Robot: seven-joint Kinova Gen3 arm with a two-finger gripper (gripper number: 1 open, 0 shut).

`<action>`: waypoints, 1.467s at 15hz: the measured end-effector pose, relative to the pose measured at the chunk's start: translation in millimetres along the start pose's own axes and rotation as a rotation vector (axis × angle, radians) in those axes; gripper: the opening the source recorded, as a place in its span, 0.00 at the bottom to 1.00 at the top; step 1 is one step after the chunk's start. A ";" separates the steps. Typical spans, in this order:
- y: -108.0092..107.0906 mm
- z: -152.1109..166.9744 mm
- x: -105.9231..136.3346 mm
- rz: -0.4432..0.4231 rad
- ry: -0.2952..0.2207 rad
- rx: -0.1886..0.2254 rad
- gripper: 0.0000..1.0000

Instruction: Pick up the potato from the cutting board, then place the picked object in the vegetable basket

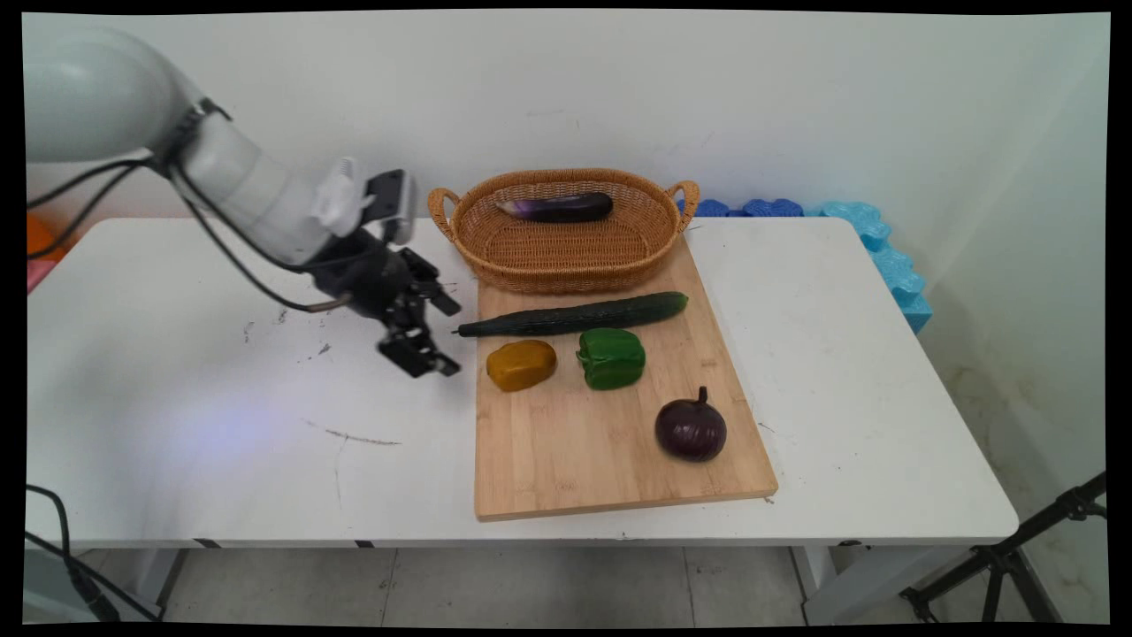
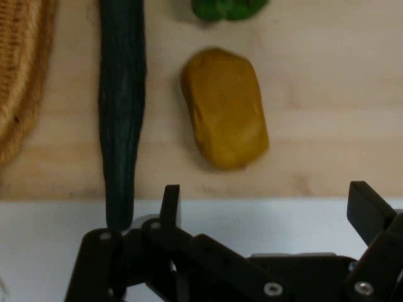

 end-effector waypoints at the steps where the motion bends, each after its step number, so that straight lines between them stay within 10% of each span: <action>1: 0.3 5.7 3.9 -0.008 0.002 0.006 1.00; 15: 5.9 90.2 31.3 -0.120 -0.017 0.083 1.00; 16: 7.0 93.8 31.8 -0.125 -0.019 0.085 0.00; 22: 10.4 101.1 39.1 -0.145 -0.012 0.090 0.00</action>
